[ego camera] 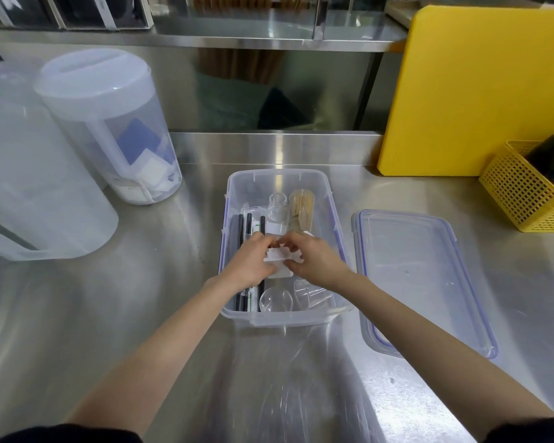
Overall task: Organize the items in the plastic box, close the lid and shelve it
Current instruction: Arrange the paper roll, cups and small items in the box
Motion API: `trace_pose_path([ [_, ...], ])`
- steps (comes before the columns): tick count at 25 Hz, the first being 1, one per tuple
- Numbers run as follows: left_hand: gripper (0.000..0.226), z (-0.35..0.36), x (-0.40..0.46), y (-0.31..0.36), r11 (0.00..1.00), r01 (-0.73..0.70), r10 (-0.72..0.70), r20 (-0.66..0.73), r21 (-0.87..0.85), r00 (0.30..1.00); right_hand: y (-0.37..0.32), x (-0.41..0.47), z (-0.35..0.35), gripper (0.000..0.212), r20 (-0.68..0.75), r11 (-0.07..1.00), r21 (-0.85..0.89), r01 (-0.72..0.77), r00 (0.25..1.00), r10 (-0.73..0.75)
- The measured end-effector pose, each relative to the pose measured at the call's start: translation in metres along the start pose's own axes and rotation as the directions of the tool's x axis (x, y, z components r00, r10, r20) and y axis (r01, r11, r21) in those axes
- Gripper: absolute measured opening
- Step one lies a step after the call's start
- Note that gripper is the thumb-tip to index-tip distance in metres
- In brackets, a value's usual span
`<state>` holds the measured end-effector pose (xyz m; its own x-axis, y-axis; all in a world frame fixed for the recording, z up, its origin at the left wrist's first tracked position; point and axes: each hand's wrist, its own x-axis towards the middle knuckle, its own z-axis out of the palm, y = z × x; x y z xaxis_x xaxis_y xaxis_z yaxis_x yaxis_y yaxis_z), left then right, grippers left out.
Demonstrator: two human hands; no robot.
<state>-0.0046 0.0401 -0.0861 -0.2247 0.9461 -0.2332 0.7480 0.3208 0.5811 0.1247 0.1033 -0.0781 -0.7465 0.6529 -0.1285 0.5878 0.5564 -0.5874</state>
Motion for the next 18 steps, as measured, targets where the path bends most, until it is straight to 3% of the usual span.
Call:
trace_pose_path([
  [4,0.044,0.008,0.003,-0.006,0.999,0.028,-0.031,0.076,0.041,0.997,0.007,0.0,0.015,0.038,0.069,0.99,-0.139,-0.03,0.997,0.04],
  [13,0.046,0.012,0.005,-0.01,0.997,0.045,-0.052,0.124,0.059,0.991,0.005,0.0,0.016,0.038,0.101,0.968,-0.249,-0.014,0.994,0.04],
  [18,0.039,-0.001,-0.003,-0.003,0.999,0.006,-0.006,0.018,0.033,1.0,0.002,-0.009,-0.001,0.031,0.047,0.973,-0.222,-0.059,0.996,0.071],
])
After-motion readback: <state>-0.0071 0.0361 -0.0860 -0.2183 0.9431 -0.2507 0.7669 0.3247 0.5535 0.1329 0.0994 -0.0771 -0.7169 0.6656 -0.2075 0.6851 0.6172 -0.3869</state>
